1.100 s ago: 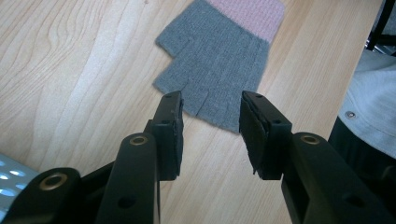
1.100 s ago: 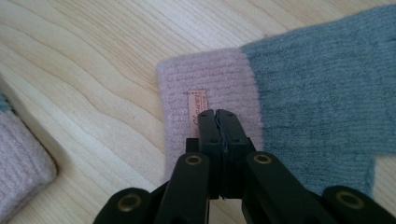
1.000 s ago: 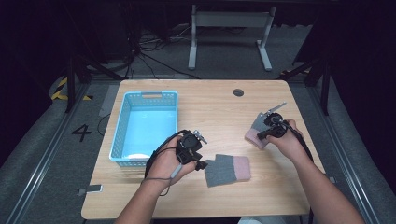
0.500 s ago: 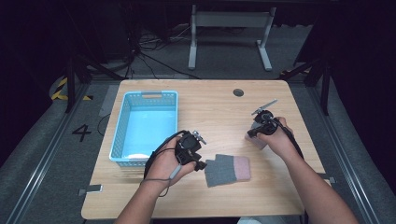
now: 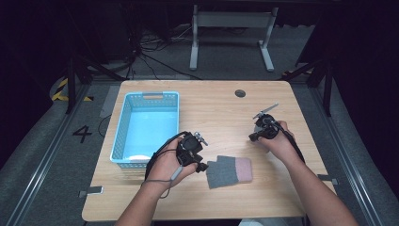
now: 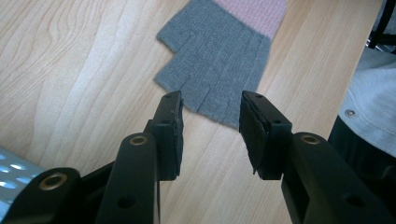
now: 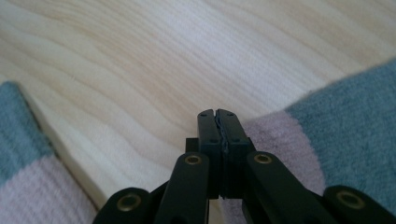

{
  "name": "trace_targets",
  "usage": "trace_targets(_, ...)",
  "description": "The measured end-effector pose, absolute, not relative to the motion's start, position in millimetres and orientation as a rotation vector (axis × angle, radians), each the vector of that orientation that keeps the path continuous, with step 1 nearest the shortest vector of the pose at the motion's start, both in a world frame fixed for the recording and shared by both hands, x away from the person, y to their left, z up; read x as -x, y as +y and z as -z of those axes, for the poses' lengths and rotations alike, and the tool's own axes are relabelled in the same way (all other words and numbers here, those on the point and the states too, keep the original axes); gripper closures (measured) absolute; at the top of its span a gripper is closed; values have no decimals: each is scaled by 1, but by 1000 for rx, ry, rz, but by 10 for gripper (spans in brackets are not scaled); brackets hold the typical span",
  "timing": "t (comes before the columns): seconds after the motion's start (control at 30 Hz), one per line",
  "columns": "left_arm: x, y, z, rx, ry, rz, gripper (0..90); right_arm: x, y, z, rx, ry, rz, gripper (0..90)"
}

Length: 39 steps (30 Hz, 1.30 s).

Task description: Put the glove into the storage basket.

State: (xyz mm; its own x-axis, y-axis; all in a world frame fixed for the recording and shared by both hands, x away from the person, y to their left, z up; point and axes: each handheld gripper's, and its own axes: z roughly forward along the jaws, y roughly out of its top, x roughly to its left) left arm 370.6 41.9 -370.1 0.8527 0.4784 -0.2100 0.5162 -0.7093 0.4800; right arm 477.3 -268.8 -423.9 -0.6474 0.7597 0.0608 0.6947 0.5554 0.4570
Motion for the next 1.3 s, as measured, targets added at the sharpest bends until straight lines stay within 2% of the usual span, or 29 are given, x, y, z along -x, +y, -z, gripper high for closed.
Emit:
trace_targets(0.5,-371,34,371,-2515,695,101,603,-439,-315,422,-1297,2647,-631,900)
trace_targets(0.9,-371,35,371,-2508,702,102,602,-434,-319,412,-1308,2589,-694,897)
trace_targets(1.07,-370,35,371,-2502,709,98,602,-440,-319,404,-1356,2520,-723,842)
trace_targets(1.1,-370,35,371,-2501,710,98,602,-446,-322,401,-1402,2470,-739,760)
trace_targets(1.23,-370,35,371,-2503,707,97,599,-454,-325,400,-1498,2414,-738,657)
trace_targets(1.3,-370,35,371,-2510,699,95,599,-456,-325,400,-1528,2402,-732,645)
